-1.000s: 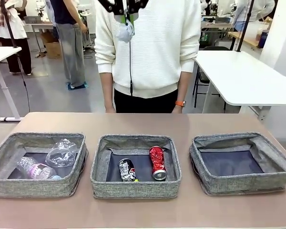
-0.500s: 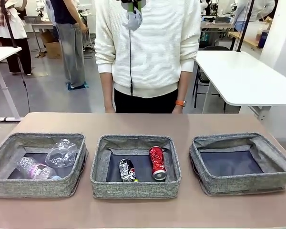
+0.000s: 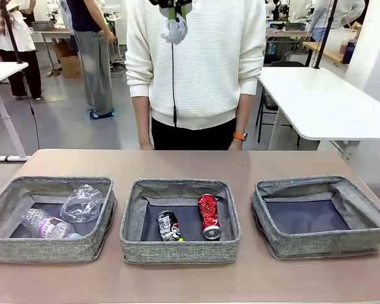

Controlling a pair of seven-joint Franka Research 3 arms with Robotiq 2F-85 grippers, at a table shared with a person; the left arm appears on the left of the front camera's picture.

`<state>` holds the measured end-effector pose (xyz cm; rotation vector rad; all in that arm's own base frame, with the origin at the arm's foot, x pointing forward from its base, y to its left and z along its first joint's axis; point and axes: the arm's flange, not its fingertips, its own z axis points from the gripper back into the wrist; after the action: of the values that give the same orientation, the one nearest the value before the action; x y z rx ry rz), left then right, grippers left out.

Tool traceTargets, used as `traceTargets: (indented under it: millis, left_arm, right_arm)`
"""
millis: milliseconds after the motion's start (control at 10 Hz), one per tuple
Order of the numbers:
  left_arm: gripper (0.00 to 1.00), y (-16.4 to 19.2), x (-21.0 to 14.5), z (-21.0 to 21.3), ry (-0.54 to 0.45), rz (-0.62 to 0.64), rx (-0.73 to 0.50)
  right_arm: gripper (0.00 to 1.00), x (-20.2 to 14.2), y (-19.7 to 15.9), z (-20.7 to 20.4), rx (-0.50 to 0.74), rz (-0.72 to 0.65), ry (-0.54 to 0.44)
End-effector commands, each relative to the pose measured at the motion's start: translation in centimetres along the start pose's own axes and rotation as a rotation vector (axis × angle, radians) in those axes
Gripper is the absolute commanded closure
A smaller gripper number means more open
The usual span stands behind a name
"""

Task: Sort the waste into the appropriate baskets.
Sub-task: Pick up the waste item pointed out by the person, then place the picked waste into the Fabric basket indicated by the person.

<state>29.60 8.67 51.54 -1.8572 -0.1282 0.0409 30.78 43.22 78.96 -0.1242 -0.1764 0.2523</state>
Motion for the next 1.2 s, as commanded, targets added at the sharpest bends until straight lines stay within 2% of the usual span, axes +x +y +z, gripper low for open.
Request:
traceTargets:
  millis: [0, 1100]
  left_arm:
    - [0.0, -0.36, -0.21, -0.38, -0.004, -0.003, -0.018]
    - [0.0, -0.36, -0.21, -0.38, -0.004, -0.003, -0.018]
  right_arm:
    - [0.92, -0.18, -0.01, 0.16, -0.007, -0.001, -0.011]
    - [0.92, -0.18, -0.01, 0.16, -0.007, -0.001, -0.011]
